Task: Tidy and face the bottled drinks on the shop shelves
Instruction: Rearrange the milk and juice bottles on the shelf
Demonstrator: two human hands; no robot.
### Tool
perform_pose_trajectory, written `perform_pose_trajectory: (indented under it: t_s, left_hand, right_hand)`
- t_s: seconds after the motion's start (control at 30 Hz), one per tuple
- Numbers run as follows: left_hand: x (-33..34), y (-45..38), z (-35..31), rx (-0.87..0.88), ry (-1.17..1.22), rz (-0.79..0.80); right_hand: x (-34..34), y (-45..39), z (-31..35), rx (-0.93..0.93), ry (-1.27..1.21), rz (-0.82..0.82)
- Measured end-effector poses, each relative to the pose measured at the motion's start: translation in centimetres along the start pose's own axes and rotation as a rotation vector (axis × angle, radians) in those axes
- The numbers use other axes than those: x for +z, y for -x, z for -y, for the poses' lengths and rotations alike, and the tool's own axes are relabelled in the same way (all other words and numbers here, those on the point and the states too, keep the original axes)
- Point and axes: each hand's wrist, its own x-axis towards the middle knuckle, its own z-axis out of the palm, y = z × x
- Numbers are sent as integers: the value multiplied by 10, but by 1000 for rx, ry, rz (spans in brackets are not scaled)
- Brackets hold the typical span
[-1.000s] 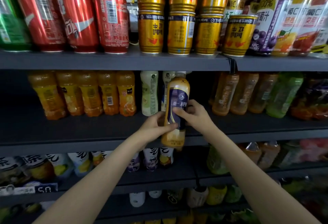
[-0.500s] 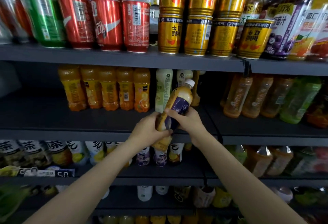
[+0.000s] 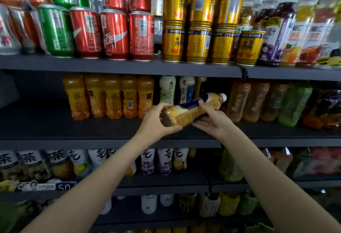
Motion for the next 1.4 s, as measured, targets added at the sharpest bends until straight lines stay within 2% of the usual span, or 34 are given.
perform_pose_trajectory:
  t_s: [0.1, 0.17, 0.4, 0.5, 0.63, 0.7, 0.83, 1.0, 1.1, 1.2, 1.3, 1.4]
  left_hand:
    - [1, 0, -5, 220, -129, -23]
    - [-1, -2, -6, 290, -170, 11]
    - [-12, -8, 1, 212, 36, 159]
    - [-15, -13, 14, 115, 46, 211]
    - [-8, -16, 30, 57, 12, 191]
    - [1, -18, 34, 59, -24, 182]
    - [20, -29, 42, 35, -89, 125]
    - [42, -48, 51, -103, -32, 63]
    - [55, -63, 52, -118, -24, 46]
    - [70, -77, 50, -115, -45, -2]
    - [77, -91, 54, -116, -88, -34]
    - [76, -103, 59, -112, -112, -30]
  right_hand:
    - [-2, 5, 2, 63, -48, -38]
    - [-3, 6, 1, 81, -92, -37]
    - [-14, 7, 2, 18, -147, -28]
    - [-21, 2, -3, -135, 18, -86]
    - [-20, -3, -15, -438, 504, -255]
    - [-15, -7, -24, -554, 691, -258]
    - [2, -25, -34, -676, 833, -217]
    - [21, -69, -35, -677, 991, -258]
    - [24, -89, -36, -689, 1020, -255]
    - [14, -97, -34, -685, 975, -135]
    - [-16, -111, -16, -546, 833, 7]
    - [-48, -140, 4, -525, 826, -135]
